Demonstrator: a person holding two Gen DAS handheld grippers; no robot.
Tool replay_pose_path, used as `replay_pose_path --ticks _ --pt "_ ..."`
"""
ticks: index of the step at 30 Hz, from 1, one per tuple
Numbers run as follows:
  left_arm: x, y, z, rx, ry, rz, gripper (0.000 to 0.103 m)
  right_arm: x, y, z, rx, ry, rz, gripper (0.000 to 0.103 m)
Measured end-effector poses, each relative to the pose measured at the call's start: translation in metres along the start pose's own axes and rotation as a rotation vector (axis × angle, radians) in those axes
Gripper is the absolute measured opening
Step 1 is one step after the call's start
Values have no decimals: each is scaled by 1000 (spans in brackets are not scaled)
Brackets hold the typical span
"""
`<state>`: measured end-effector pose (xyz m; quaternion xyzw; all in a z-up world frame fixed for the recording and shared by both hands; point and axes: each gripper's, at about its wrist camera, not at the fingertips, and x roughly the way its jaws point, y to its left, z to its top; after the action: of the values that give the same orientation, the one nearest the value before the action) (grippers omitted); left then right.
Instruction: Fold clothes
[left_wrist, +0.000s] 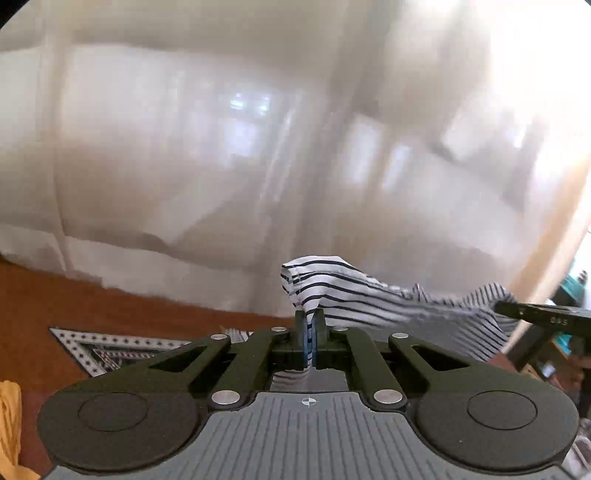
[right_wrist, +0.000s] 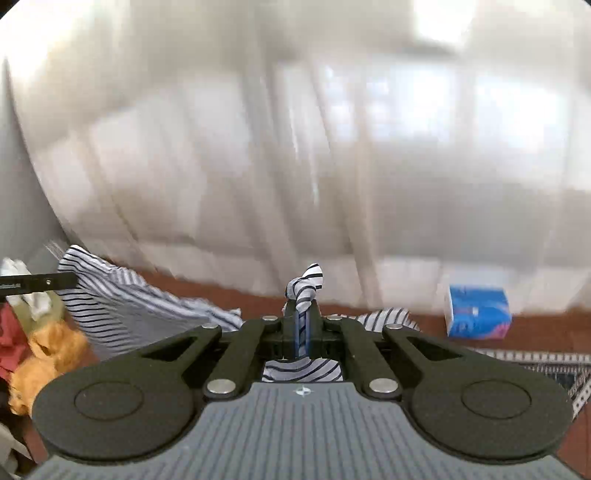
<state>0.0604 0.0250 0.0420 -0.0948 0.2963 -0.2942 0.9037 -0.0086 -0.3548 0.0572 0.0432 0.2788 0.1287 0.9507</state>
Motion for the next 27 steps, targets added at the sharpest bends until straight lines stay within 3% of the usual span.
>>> replay_pose_path --ticks 3,7,10,12,18,19,20,22,25,27 --pt "-7 -2 -39 -11 116 -14 0 -5 -5 -45 50 98 14 3" --pt "20 11 -125 -79 394 53 0 -9 -13 -108 120 238 32 4" --pt "47 32 -194 -183 574 121 0 20 -22 -183 247 432 19 4" --pt "58 42 -226 -222 640 175 0 36 -24 -226 299 533 5 4" --pt "69 39 -258 -171 708 232 0 46 -14 -279 291 671 6 6" --pt "71 39 -259 -166 716 237 4 46 -13 -285 287 696 11 7" --pt "73 40 -261 -161 725 242 22 45 -12 -289 286 711 13 7" --pt "77 42 -262 -159 737 258 28 45 -12 -293 287 743 23 8" --pt "77 42 -252 -150 752 262 51 46 -13 -293 275 787 46 12" --pt "74 38 -236 -110 737 253 54 38 -18 -284 270 760 38 27"
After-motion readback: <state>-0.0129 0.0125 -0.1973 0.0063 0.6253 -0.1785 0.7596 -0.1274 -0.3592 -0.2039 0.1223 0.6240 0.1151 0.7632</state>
